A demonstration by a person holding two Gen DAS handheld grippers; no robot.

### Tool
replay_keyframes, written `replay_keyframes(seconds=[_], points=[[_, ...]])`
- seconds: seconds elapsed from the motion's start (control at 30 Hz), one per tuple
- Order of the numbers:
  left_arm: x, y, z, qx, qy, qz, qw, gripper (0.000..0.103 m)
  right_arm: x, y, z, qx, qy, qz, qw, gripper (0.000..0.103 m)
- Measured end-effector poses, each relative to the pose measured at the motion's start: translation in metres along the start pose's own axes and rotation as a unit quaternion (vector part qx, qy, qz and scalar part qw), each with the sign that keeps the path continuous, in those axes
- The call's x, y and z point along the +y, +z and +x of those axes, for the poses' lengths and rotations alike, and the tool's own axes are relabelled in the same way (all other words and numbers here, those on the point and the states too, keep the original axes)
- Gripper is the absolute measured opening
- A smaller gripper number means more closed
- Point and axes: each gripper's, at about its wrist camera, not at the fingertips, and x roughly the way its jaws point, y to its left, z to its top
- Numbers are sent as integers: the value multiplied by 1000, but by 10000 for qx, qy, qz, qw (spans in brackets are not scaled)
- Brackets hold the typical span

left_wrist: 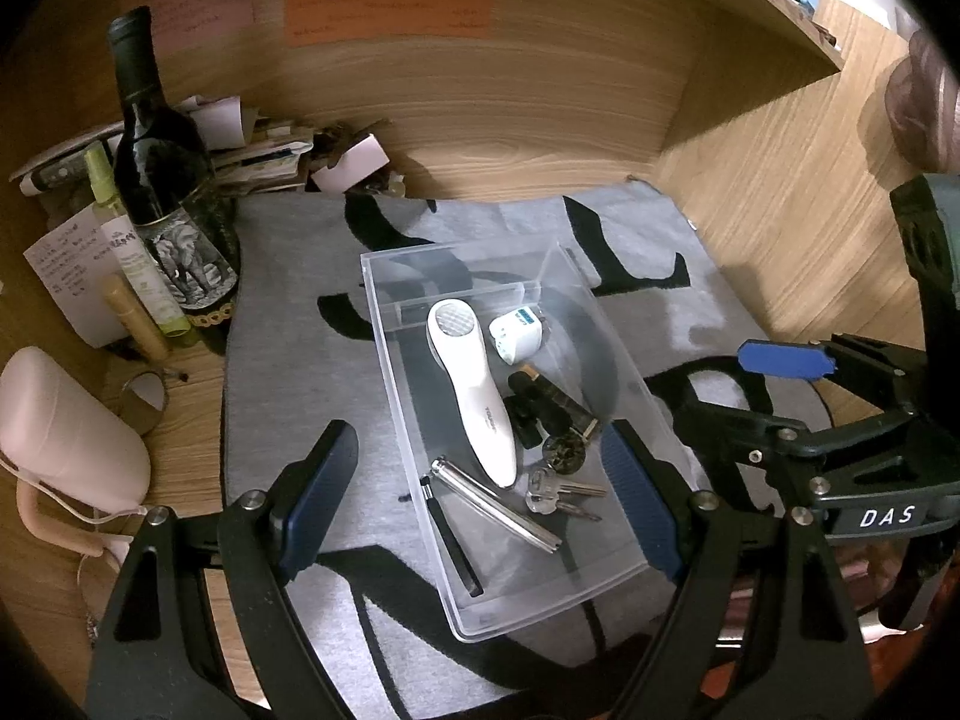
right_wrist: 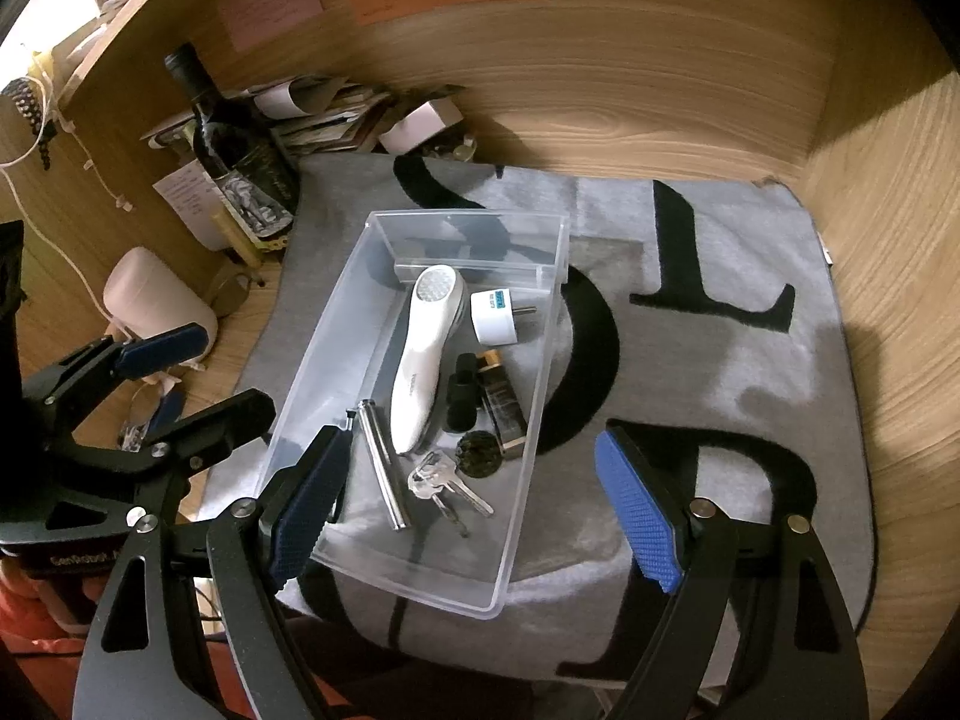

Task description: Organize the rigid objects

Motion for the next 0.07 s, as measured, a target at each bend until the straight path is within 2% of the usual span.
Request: replay_keyframes(seconds=[0.07], points=[[0,-1,2,43,-40,-3,10000,84,0,0,0,1,6,-8,10000,82]])
